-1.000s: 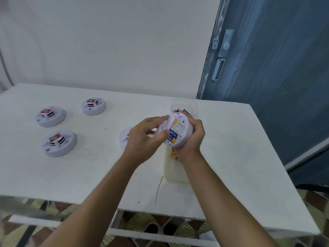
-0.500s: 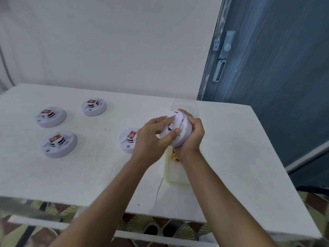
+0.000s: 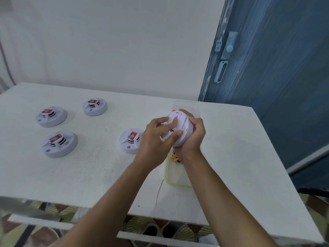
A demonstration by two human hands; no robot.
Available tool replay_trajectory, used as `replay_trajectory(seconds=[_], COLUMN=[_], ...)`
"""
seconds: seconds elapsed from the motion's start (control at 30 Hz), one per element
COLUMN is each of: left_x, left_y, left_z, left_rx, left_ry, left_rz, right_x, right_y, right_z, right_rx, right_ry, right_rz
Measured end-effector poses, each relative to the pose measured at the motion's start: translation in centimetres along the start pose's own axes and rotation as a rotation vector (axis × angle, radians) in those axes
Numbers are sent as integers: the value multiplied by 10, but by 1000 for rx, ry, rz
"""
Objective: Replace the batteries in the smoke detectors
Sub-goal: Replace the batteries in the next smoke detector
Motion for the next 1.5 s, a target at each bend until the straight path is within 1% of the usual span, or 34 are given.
replay_trajectory(seconds=[0.27, 0.43, 0.53, 0.6, 0.7, 0.77, 0.83, 0.97, 1.07, 1.13, 1.2, 1.33, 1.5], left_x=[-6, -5, -4, -1, 3, 4, 5, 6, 8, 11, 13, 16, 15], left_y=[5, 5, 2, -3, -10, -12, -14, -15, -15, -15, -14, -10, -9], left_z=[7, 8, 8, 8, 15, 17, 16, 18, 15, 12, 11, 14, 19], left_rx=[12, 25, 2, -59, -155, -157, -113, -52, -19, -25, -45, -78, -79], left_ry=[88, 140, 136, 78, -167, -264, -288, -334, -268, -200, -180, -266, -379], left_rz=[-21, -7, -1, -43, -121, -150, -174, -205, -179, -133, -84, -46, -113], right_x=[0, 2, 1, 0, -3, -4, -3, -5, -5, -5, -4, -2, -4], right_y=[1, -1, 0, 3, 7, 9, 9, 8, 7, 7, 5, 2, 4], right_z=[-3, -7, -6, -4, -3, -1, 0, -6, -5, -4, -3, -2, -4], right_rx=[8, -10, -27, -62, -107, -111, -102, -97, -97, -98, -115, -159, -150], right_ry=[53, 77, 76, 42, -27, -77, -100, -85, -71, -52, -69, -164, -210], right_rz=[29, 27, 33, 52, 66, 62, 59, 60, 76, 102, 107, 79, 92])
Point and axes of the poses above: each hand's wrist, its own x-axis towards the middle knuckle, its own y-axis out of the palm, z = x × y, the point moved 7 cm from there along x, towards the middle knuckle, and after that the axes turned 15 degrees about -z, right-handed, at the moved point
